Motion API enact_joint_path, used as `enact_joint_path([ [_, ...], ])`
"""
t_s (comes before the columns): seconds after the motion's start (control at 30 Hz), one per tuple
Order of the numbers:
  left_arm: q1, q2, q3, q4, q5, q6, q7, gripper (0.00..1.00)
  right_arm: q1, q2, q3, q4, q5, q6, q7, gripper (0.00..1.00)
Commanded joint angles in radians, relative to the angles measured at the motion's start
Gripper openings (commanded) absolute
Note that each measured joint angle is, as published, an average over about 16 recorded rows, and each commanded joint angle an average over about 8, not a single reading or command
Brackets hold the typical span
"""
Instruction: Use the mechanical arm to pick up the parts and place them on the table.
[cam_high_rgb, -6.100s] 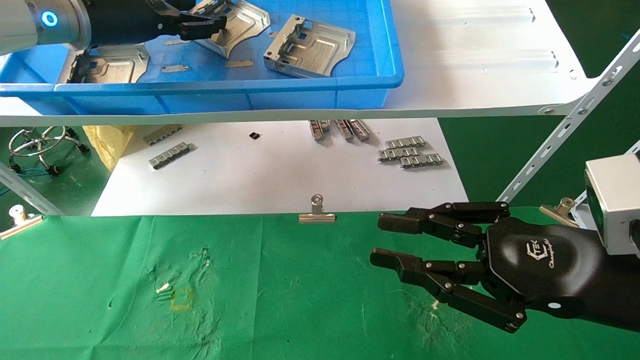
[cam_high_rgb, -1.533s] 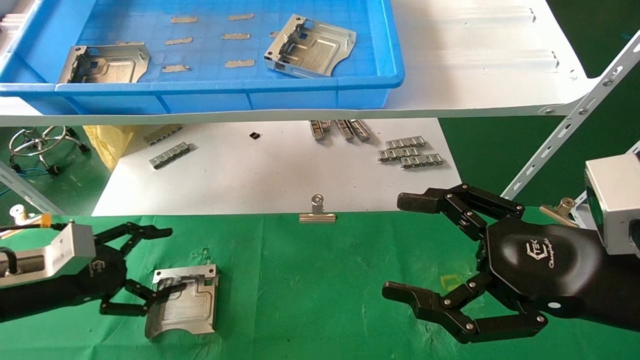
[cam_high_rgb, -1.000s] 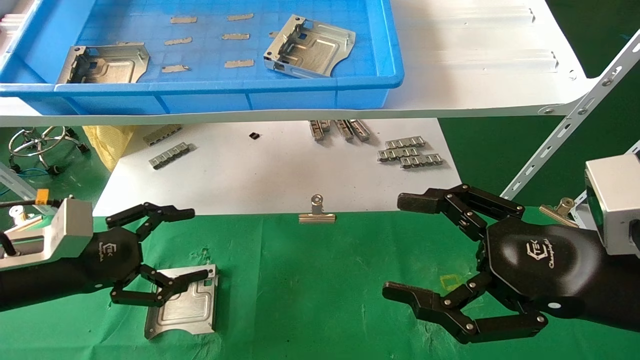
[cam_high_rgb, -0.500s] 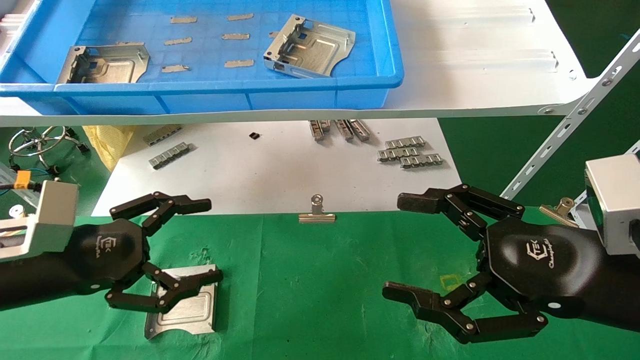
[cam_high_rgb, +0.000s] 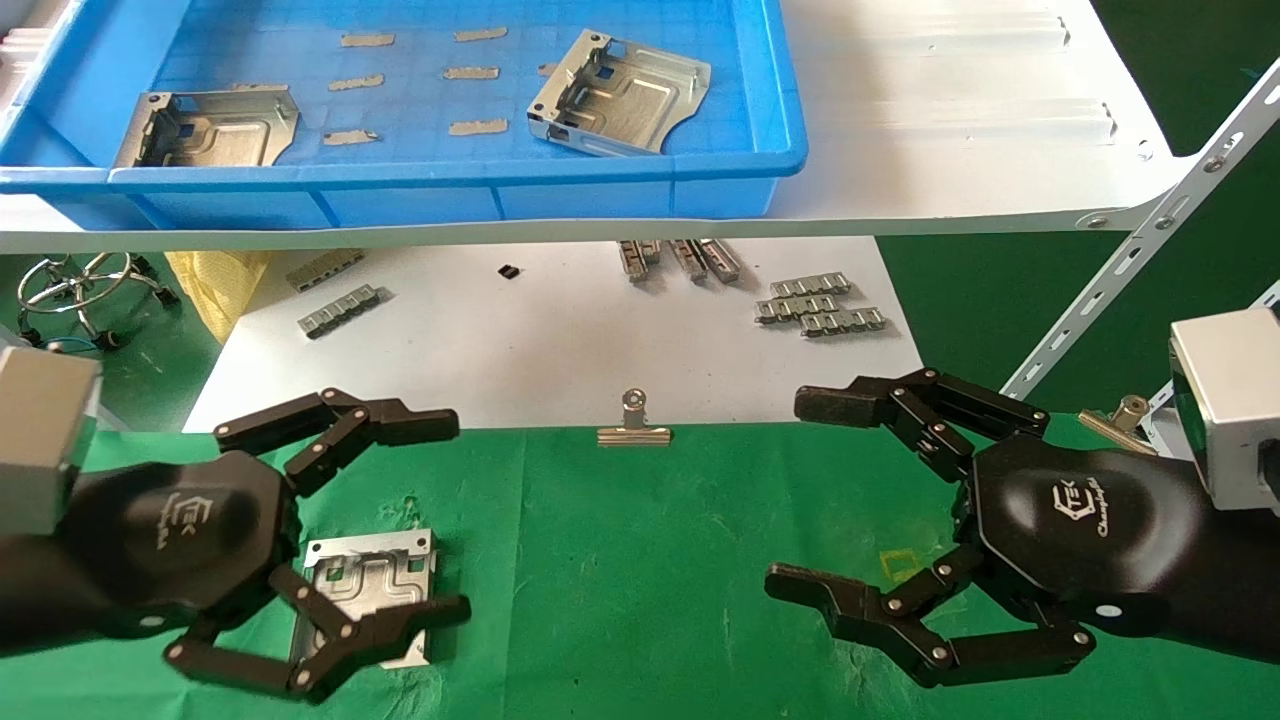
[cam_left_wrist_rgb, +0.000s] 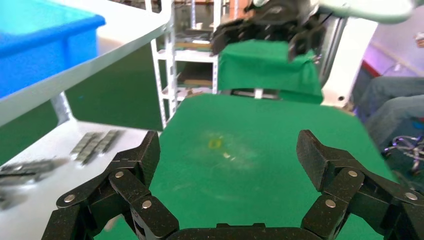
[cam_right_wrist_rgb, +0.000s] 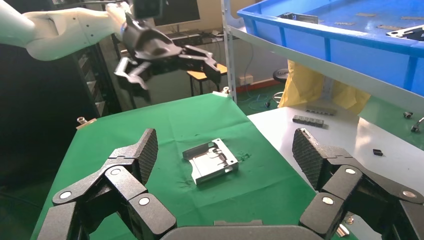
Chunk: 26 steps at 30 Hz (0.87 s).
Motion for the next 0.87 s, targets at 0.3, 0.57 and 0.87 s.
enact_joint_path([
  [0.3, 0.052, -0.022, -0.066, -0.156, -0.026, -0.011, -0.113, 1.00, 0.000, 0.000, 0.000, 0.000, 0.000, 0.000, 0.000, 1.00],
  [0.57, 0.052, -0.023, -0.066, -0.154, -0.028, -0.012, -0.110, 1.00, 0.000, 0.000, 0.000, 0.000, 0.000, 0.000, 0.000, 1.00],
  [0.87, 0.047, -0.020, -0.060, -0.140, -0.025, -0.012, -0.104, 1.00, 0.000, 0.000, 0.000, 0.000, 0.000, 0.000, 0.000, 1.00],
])
